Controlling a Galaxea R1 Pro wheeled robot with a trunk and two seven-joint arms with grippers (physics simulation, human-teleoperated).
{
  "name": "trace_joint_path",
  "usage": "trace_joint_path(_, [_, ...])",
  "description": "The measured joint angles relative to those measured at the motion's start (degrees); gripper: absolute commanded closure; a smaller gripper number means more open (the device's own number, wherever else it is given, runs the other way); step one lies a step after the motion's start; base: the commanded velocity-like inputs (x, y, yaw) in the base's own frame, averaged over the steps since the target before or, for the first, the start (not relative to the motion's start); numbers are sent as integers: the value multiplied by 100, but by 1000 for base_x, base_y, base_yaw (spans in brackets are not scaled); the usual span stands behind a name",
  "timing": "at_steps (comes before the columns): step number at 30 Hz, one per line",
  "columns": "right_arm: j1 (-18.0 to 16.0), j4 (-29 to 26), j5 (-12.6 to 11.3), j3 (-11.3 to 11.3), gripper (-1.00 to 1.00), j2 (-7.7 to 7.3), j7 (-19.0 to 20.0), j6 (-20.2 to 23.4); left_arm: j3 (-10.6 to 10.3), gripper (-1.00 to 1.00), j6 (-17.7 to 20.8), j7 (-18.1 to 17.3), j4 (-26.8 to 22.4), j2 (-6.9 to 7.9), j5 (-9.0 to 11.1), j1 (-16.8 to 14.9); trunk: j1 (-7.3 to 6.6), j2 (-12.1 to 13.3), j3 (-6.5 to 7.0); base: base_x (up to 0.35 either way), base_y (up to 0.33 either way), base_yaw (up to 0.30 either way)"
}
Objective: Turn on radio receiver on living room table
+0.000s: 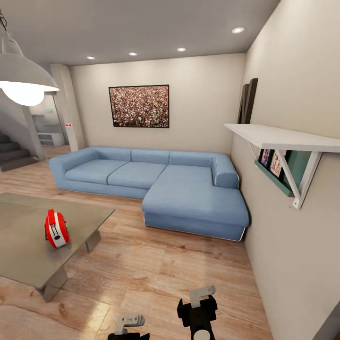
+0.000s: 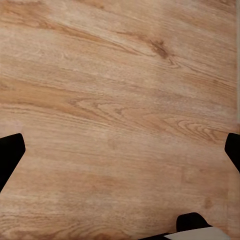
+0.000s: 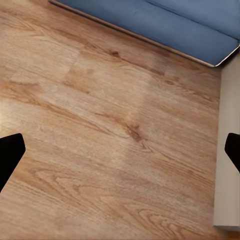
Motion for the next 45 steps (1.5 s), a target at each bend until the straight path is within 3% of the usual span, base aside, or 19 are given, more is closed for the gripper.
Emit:
trace_joint_path(10, [0, 0, 0, -2, -100, 0, -4, 2, 0, -100, 0, 0, 0, 0, -4, 0, 0, 0, 0, 0, -27, 28])
trace_joint_path(28, [0, 0, 0, -4, -100, 0, -10, 2, -9, -100, 0, 6, 0, 0, -14, 0, 0, 0, 0, 0, -222, 278])
trace_joint_path(45, [0, 0, -2, -8, -100, 0, 0, 0, 9, -100, 5, 0, 0, 0, 0, 0, 0, 0, 0, 135, -1, 17])
